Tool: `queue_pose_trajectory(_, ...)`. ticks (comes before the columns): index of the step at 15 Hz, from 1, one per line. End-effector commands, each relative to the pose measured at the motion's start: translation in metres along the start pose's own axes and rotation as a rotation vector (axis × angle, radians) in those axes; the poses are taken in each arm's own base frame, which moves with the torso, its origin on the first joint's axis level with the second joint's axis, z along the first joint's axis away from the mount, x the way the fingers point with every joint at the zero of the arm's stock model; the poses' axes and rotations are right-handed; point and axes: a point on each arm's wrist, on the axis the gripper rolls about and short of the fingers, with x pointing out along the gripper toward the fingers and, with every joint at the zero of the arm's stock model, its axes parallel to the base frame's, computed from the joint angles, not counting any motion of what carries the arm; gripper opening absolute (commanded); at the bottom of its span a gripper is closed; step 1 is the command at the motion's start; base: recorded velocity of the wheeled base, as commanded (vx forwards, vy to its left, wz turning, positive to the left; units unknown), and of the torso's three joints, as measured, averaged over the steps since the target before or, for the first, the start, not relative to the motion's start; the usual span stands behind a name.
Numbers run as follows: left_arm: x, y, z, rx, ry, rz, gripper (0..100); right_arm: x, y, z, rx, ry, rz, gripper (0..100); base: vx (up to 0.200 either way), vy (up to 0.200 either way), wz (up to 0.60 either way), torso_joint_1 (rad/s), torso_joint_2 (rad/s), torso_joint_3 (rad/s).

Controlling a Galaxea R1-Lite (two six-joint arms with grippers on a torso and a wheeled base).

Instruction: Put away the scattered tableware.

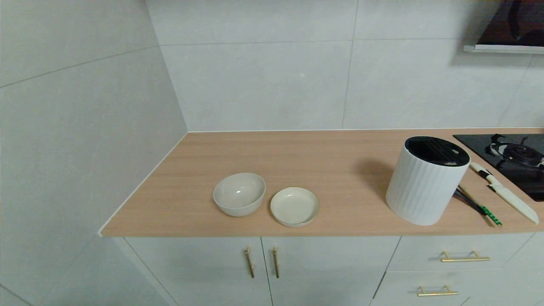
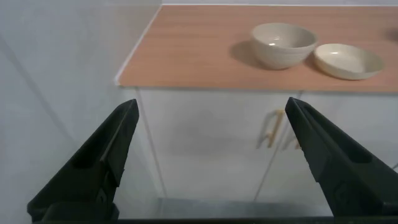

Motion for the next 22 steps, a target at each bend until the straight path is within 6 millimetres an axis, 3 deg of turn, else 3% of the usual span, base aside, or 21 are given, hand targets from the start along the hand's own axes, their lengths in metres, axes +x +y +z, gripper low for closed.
queue_pose_trajectory(1, 0.0, 0.0, 0.0, 0.0, 0.0, 0.002, 100, 0.0001, 0.0, 0.0001, 0.0, 0.0, 0.001, 100, 0.0, 0.2, 0.0, 0.012, 0.0, -0.002)
queue_pose_trajectory(3, 0.0, 0.0, 0.0, 0.0, 0.0, 0.002, 100, 0.0001, 0.0, 0.0001, 0.0, 0.0, 0.001, 100, 0.0, 0.2, 0.0, 0.0, 0.0, 0.005)
queue_pose_trajectory(19, 0.0, 0.0, 0.0, 0.001, 0.0, 0.0, 100, 0.0001, 0.0, 0.0, 0.0, 0.002, -0.001, 100, 0.0, 0.0, 0.0, 0.0, 0.0, 0.0)
queue_pose_trajectory(22, 0.0, 0.0, 0.0, 0.001, 0.0, 0.0, 100, 0.0001, 0.0, 0.0001, 0.001, 0.0, -0.001, 100, 0.0, 0.0, 0.0, -0.146, 0.32, 0.172)
